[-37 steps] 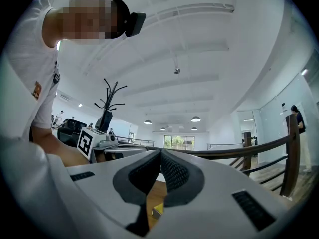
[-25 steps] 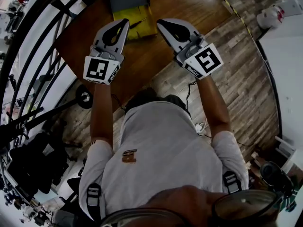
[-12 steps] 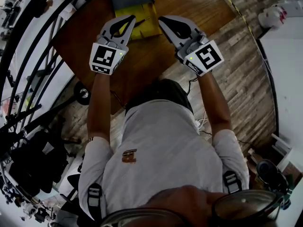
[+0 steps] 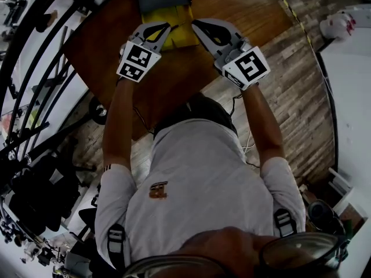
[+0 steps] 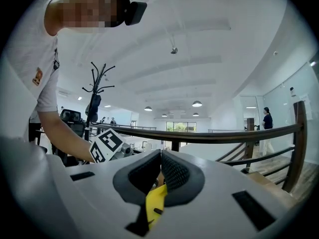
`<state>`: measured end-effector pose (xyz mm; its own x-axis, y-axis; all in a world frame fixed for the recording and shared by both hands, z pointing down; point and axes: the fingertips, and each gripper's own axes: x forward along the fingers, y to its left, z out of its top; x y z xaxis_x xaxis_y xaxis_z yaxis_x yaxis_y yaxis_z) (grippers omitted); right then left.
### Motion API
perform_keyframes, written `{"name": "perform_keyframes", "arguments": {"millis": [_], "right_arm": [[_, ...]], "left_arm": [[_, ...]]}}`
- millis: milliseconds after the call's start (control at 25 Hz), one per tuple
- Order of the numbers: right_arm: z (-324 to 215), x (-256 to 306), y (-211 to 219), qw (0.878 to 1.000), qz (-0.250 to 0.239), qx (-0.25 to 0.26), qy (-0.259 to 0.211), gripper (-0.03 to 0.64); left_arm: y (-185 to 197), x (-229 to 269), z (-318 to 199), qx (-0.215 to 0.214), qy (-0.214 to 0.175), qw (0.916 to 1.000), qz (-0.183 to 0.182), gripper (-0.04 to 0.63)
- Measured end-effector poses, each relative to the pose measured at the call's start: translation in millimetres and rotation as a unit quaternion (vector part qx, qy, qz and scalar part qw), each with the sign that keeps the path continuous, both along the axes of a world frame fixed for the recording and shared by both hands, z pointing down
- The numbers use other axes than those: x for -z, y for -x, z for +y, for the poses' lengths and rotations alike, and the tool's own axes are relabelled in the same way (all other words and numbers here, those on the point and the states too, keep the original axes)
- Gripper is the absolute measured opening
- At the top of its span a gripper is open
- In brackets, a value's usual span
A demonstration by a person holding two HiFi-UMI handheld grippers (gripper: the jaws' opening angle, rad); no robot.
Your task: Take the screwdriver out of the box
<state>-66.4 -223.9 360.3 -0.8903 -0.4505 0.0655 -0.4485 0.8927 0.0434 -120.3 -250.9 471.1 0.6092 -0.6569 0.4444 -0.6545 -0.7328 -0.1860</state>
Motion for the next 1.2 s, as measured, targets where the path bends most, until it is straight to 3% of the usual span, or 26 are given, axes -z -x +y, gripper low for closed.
{"name": "perform_keyframes", "arguments": {"millis": [320,600,880,1200], "right_arm": [[-24,-16,-11,1.000,0.008,0.004,0.012,0.032],[-45,-27,-18,1.000,0.002,0.012,0.024,0.032],[-58,-39,-22,0.999,0.000,0.023,0.036,0.032],[-73,-42,-23,0.999,-0.007,0.027,0.045,0.032]], "left_arm": [[-9,-37,-15,-0.008,0.050,0.9971,-0.056,0.021],[-16,-73,-32,-0.023,0.099,0.9893,-0.104,0.052],[-19,-107,-40,-0.045,0.153,0.9753,-0.153,0.098],[-14,-133,-44,-0.064,0.208,0.9589,-0.182,0.135]]}}
